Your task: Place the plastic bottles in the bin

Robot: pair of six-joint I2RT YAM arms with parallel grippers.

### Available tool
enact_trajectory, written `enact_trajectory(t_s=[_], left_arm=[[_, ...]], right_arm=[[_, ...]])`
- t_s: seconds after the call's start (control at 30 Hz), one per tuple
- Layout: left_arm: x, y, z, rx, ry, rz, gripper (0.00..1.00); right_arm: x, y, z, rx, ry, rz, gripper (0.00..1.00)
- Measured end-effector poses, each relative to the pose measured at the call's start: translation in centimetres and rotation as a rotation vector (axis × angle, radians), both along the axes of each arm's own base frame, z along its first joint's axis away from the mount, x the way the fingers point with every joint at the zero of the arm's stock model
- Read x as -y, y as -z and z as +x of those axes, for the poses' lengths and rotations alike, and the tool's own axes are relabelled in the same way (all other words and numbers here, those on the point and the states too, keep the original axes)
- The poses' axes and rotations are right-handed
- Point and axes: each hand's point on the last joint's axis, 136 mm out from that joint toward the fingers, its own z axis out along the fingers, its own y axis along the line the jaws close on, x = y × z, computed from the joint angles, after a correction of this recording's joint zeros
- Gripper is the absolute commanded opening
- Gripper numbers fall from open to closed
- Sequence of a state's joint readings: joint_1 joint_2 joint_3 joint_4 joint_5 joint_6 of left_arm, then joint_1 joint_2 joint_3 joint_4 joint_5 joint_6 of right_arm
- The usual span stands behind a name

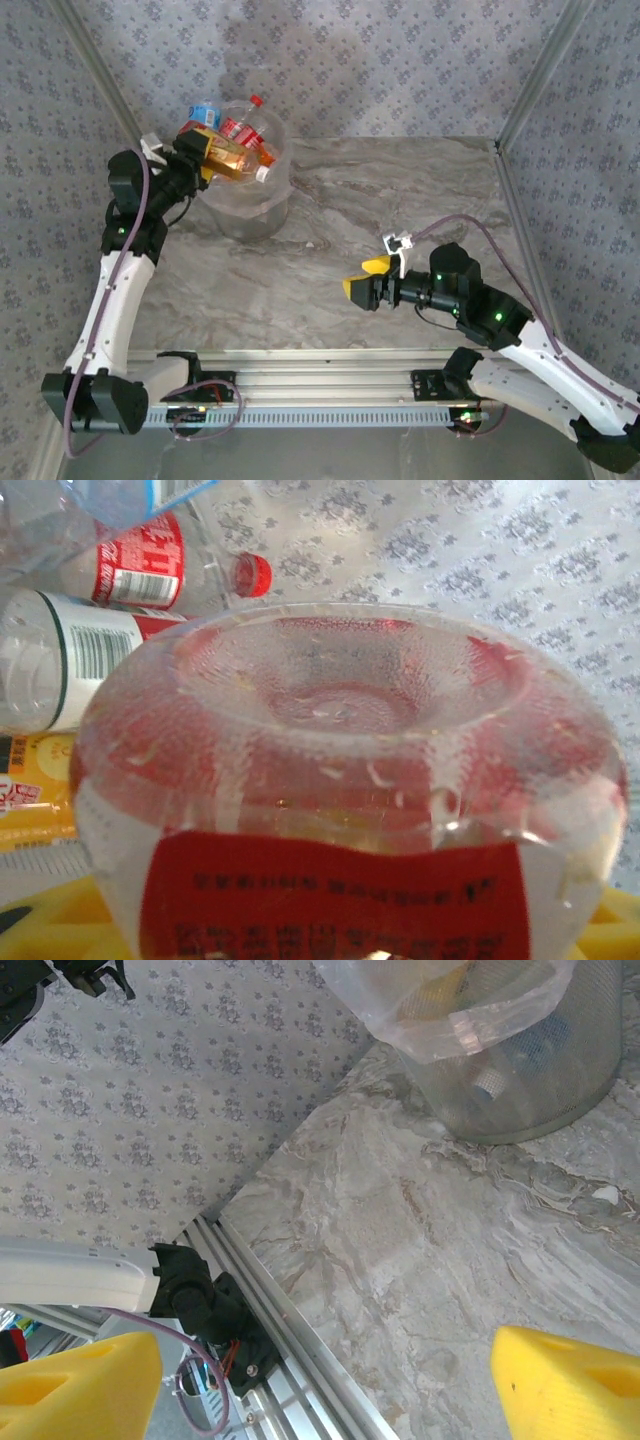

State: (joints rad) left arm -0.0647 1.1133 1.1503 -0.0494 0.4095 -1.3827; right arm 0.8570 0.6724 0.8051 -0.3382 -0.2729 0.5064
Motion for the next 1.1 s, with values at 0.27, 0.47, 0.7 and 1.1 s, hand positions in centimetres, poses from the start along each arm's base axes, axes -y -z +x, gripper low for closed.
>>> enact_trajectory(t_s=[0.27,0.47,0.7,1.1], left_arm=[[-1.1,-0.3,2.6,-0.031,-0.031,-0.023,0.47],[-2.0,0.7,4.8,-0.076,-0.057,-0.044,0.49],[-2.0,2.3,6.0,-0.126,-0.059,-0.05,0.53],[-0.9,2.2,6.3,-0.137,-0.033,-0.044,0.59]], right_arm=[[0.5,-0.1,0.1,0.007,0.022,-0.002,0.87],[1.1,-0.7,-0.1,0.026,0.035,0.016,0.87],[1.5,-0.8,-0.1,0.032,0.049,0.016,0.88],[1.7,-0.8,-0.3,0.037,0.051,0.017,0.88]])
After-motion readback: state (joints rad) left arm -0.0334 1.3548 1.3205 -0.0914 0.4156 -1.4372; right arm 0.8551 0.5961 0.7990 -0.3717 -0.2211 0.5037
